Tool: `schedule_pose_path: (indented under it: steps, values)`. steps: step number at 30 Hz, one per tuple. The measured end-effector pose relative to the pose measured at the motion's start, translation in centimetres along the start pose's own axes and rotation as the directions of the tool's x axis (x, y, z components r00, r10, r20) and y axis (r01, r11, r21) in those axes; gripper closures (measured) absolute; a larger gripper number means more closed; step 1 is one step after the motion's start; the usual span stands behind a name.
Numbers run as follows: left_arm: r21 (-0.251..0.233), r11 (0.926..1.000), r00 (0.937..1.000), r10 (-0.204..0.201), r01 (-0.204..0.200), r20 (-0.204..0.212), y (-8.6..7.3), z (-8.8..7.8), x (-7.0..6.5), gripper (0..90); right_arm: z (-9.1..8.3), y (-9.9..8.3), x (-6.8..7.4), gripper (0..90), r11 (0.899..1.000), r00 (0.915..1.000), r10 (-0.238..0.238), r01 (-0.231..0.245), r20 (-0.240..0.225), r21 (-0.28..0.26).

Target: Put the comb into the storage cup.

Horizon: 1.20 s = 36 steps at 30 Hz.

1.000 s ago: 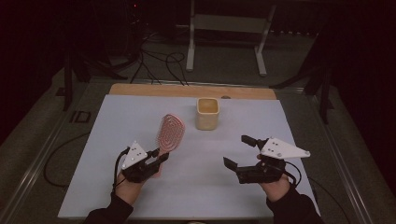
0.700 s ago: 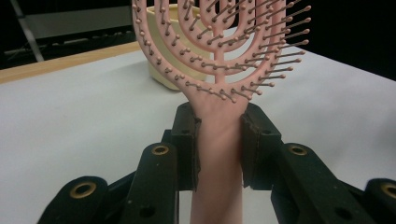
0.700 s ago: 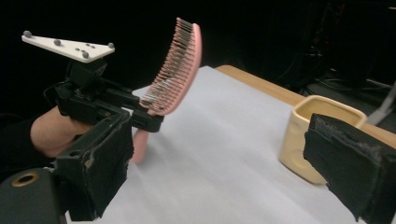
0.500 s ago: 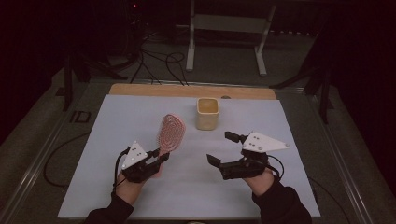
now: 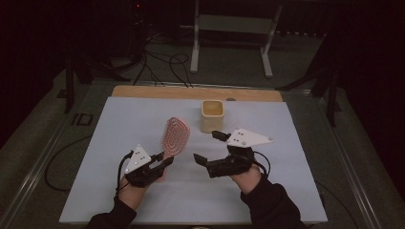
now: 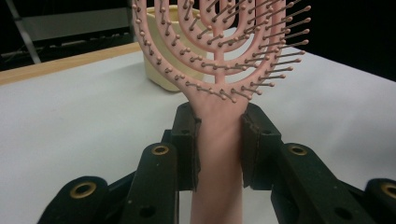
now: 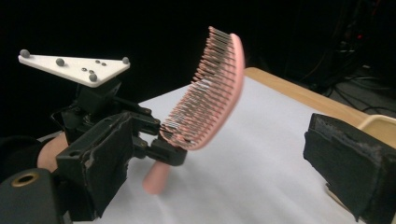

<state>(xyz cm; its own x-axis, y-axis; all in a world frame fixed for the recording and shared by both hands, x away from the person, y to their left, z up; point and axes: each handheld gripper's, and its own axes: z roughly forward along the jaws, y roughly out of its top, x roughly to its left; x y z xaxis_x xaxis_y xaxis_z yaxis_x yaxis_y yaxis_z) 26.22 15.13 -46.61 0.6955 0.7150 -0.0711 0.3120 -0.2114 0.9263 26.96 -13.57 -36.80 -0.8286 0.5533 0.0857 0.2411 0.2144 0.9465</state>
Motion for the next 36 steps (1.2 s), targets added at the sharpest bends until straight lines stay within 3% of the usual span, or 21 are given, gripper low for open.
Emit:
schedule_pose_path:
  steps: [10,16,24,29,36]
  values:
    - [0.004,1.0000,1.0000,0.001,-0.001,0.002,-0.1,0.2,-0.2,71.1,2.3,1.0,0.2,7.4,0.999,0.9993,0.033,-0.033,-0.016,0.004]
    - [0.001,1.0000,1.0000,0.001,-0.001,-0.003,-0.1,0.1,-0.1,71.1,3.5,1.5,0.4,7.5,0.999,0.9988,0.049,-0.049,0.006,0.004]
    - [-0.001,1.0000,1.0000,0.000,0.000,0.004,-0.1,0.1,-0.2,71.2,5.0,1.8,0.2,7.9,0.993,0.9932,0.116,-0.116,0.010,0.009]
    - [-0.002,1.0000,1.0000,0.000,0.000,0.004,-0.1,0.2,-0.1,71.2,5.8,2.0,0.4,9.5,0.992,0.9921,0.126,-0.126,-0.002,0.018]
    - [-0.010,1.0000,1.0000,0.000,0.000,0.009,-0.1,0.1,-0.1,71.2,6.9,2.2,0.4,15.9,0.983,0.9837,0.177,-0.178,0.030,0.037]
